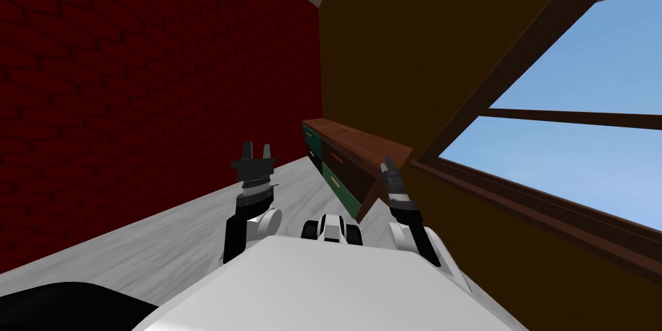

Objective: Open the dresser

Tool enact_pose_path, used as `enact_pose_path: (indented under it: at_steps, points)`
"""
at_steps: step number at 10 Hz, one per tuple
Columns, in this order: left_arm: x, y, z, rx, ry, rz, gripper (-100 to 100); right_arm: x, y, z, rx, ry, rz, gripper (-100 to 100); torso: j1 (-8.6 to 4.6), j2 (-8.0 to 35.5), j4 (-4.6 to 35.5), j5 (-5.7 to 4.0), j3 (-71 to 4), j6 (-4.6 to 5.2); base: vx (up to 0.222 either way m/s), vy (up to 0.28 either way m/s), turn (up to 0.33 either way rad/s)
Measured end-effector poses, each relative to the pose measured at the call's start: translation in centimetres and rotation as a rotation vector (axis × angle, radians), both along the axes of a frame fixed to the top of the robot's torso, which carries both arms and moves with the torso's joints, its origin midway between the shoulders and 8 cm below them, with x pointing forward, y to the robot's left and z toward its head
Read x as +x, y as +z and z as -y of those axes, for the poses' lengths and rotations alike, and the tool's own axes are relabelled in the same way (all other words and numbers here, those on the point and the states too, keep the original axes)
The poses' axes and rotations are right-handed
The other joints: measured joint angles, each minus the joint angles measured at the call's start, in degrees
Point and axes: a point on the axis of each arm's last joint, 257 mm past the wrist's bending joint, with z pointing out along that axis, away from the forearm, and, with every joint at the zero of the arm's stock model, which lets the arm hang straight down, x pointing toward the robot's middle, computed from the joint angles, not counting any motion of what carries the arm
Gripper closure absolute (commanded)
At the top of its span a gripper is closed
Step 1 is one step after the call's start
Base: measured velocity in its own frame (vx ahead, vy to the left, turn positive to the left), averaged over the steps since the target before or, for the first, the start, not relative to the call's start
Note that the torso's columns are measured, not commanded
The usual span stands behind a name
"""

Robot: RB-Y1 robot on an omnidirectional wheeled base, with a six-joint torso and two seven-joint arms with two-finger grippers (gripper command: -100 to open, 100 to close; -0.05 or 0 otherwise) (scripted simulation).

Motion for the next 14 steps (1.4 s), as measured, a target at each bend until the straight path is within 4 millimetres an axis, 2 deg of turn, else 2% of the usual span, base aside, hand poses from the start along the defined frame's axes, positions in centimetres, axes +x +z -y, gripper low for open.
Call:
enact_pose_path:
  at_steps: [2, 9, 14]
  points:
    - [0.0, 0.0, 0.0, 0.0, 0.0, 0.0, 0, 1.4, -2.8, -0.4, -0.087, 0.004, -0.08, -100, -0.12, -0.06, -0.02, -0.04, -0.03, 0.01, 0.058, 0.13, -0.035]
    - [0.0, 0.0, 0.0, 0.0, 0.0, 0.0, 0, 5.0, -10.8, -2.5, -0.327, -0.005, -0.266, -100, -0.1, 0.0, 0.0, -0.02, 0.0, 0.0, 0.043, 0.122, -0.033]
    - [0.0, 0.0, 0.0, 0.0, 0.0, 0.0, 0, 6.6, -17.1, -2.4, -0.532, -0.025, -0.399, -100, -0.22, 0.08, 0.02, -0.06, 0.05, 0.0, 0.043, 0.139, -0.034]
